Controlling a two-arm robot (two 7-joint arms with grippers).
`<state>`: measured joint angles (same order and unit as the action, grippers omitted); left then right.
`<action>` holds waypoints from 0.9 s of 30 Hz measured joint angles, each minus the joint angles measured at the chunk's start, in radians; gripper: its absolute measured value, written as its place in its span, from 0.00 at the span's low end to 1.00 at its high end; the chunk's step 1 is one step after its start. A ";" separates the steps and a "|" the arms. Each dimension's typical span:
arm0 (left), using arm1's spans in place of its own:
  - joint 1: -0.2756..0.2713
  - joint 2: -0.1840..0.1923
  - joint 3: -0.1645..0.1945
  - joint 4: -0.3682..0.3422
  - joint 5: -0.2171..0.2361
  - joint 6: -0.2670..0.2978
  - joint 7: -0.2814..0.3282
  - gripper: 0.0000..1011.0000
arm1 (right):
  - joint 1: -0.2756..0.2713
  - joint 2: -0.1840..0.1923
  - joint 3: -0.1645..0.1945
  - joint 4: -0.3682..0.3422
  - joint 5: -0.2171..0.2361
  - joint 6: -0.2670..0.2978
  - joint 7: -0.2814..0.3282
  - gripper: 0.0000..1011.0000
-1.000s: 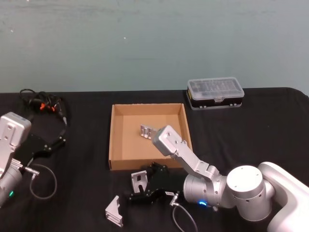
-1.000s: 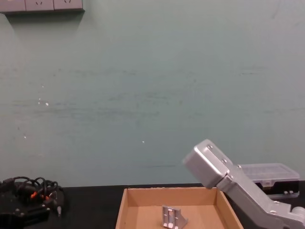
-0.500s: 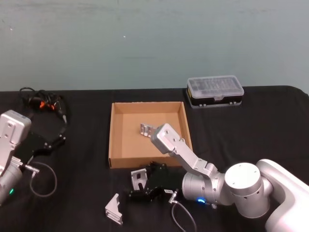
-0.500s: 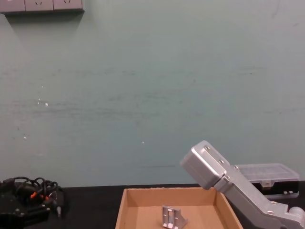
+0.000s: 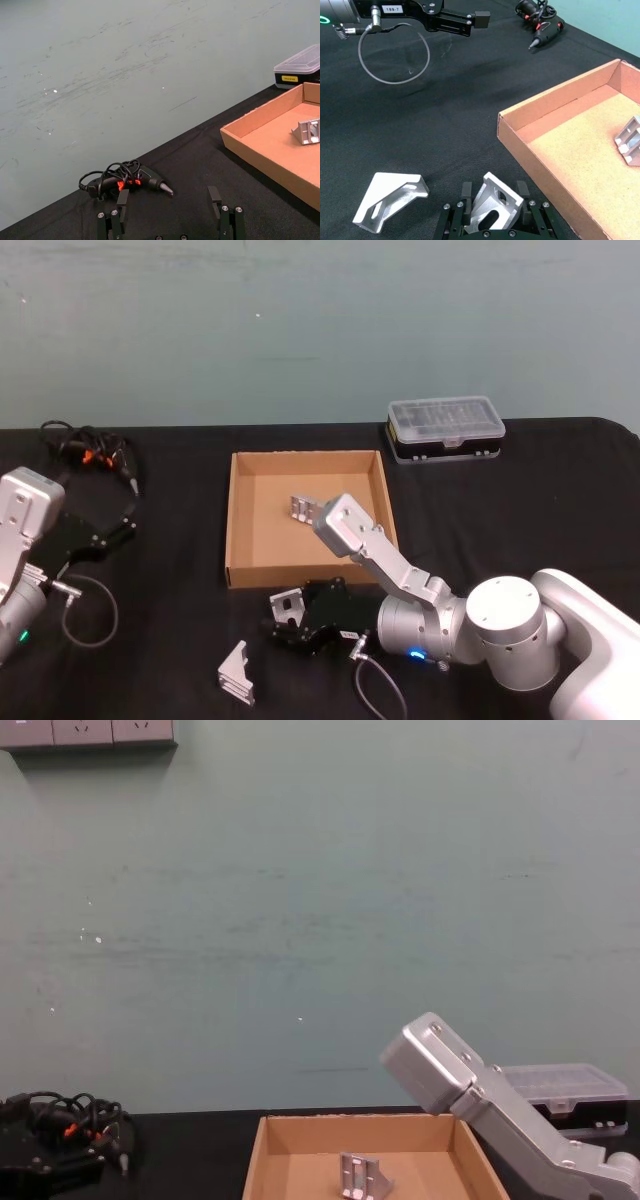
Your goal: Use one hand to pick up the angle iron from the table and place it into the box.
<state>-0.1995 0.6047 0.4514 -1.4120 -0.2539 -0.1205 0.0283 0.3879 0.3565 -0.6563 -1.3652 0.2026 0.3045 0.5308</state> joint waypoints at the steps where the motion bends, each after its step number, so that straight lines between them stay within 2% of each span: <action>1: 0.000 0.000 0.000 0.000 0.000 0.000 0.000 0.99 | 0.000 0.000 0.000 0.000 0.000 0.000 0.000 0.54; 19: 0.000 0.000 0.000 0.000 0.000 0.000 0.000 0.99 | 0.000 0.001 0.000 -0.001 0.000 0.000 0.000 0.53; 25: 0.000 0.000 0.000 0.000 0.000 0.000 0.000 0.99 | -0.011 0.003 0.017 -0.015 0.013 -0.006 0.010 0.53; 27: 0.000 0.000 0.000 0.000 0.000 0.000 0.000 0.99 | -0.016 0.006 0.031 -0.030 0.031 -0.015 0.015 0.53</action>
<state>-0.1995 0.6047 0.4514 -1.4120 -0.2539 -0.1205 0.0283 0.3719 0.3630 -0.6254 -1.3955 0.2331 0.2894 0.5456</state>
